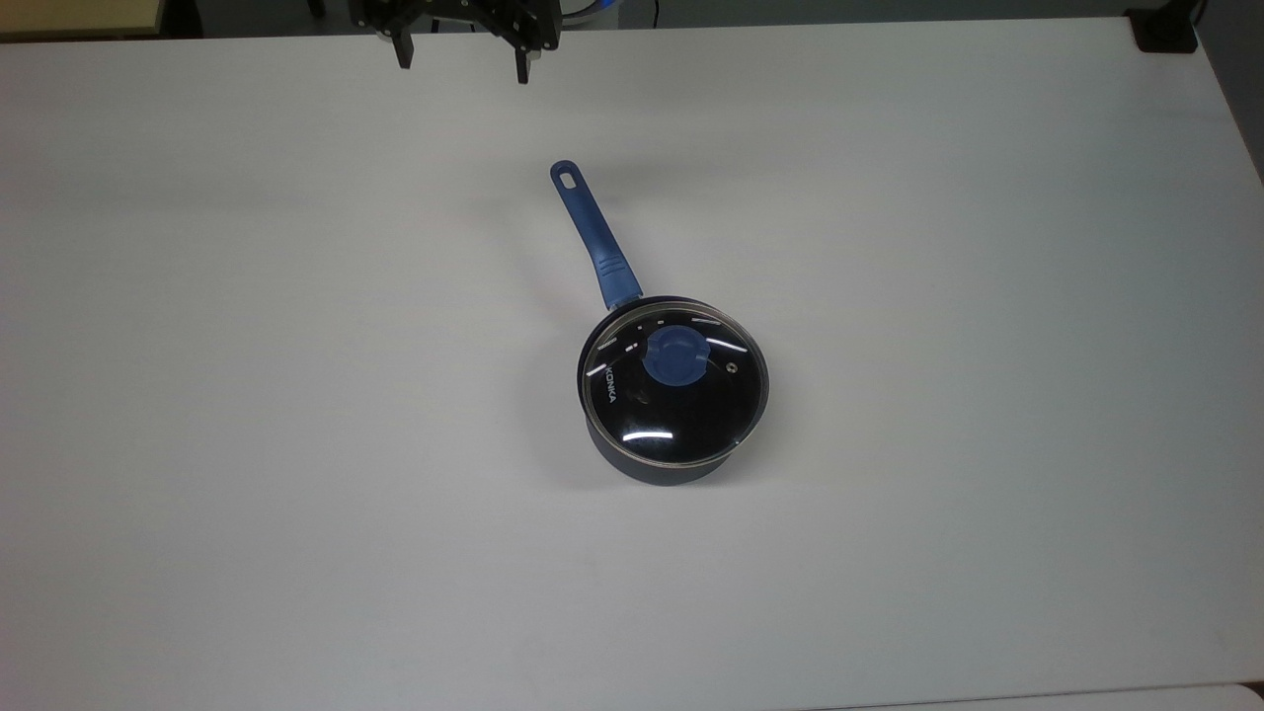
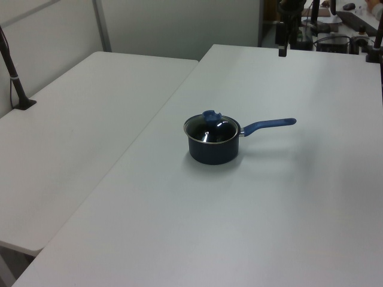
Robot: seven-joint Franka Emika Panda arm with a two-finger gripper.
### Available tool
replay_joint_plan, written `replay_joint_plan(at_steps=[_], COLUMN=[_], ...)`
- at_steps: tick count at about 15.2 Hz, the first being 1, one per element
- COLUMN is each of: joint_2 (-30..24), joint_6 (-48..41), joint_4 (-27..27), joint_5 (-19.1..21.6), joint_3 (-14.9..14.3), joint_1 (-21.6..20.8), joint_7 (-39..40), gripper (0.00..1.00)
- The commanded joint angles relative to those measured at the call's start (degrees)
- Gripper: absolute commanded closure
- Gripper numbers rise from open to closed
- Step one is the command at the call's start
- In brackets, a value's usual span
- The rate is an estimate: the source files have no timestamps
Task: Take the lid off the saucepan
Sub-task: 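Move the gripper over the saucepan and lower it to the blue lid knob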
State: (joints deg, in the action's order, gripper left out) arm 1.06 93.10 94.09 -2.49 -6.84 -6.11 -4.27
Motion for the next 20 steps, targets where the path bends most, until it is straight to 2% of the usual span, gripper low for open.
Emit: replay_joint_plan(at_steps=[1,6,12,16,17,20], joint_2=[0.08,0.78,6.75,12.2,14.21,17.56], joint_6=[-2.31,-1.44,3.48,12.78,16.72,21.32], joint_4=[-1.8,-1.89,-6.1,-7.78,-8.21,-9.62], joint_5=[-0.05,0.12,0.21,0.82,0.74,0.82], joint_3=[-0.1,-0.02,0.69,0.77,0.77,0.77], joint_1=[0.05,-0.3,-1.97,-2.41,-4.15,-6.1], joint_7=[0.32,0.06,-3.1,-10.2,-11.79,-11.63], gripper=[0.0,0.0,0.0,0.0,0.0,0.0])
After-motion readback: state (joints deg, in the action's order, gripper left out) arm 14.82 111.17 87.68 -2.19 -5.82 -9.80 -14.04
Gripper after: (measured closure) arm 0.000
